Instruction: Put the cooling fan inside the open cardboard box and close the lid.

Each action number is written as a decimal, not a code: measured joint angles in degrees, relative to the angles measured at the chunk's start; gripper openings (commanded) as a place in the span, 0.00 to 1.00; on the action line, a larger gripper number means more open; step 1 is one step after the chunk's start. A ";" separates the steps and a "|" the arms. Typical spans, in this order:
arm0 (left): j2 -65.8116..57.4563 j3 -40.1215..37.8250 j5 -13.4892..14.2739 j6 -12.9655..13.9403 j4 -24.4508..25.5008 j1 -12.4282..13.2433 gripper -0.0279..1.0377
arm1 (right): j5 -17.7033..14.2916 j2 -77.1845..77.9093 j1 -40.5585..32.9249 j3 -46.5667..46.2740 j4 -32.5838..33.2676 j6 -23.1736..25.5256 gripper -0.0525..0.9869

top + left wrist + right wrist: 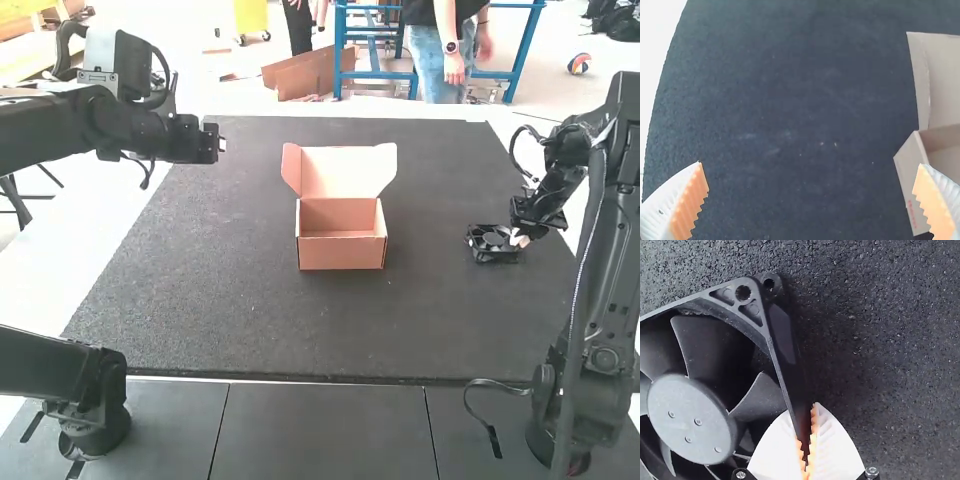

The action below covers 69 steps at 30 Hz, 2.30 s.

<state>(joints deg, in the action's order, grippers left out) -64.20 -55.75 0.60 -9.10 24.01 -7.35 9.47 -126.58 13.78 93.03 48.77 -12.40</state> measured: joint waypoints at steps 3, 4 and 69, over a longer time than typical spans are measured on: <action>0.00 0.17 0.00 0.00 -0.35 0.00 0.93 | 1.20 1.40 0.00 0.00 1.49 0.57 0.03; 0.04 0.35 0.00 0.00 -0.55 0.00 0.93 | 1.57 2.47 0.00 -0.02 2.14 0.66 0.03; 8.39 7.67 0.68 1.14 -2.64 0.00 0.94 | -0.39 3.67 -43.19 10.71 4.96 36.39 0.04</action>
<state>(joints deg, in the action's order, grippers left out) -55.81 -48.07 1.28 -7.97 21.37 -7.35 9.08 -122.91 -29.41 103.74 53.74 23.99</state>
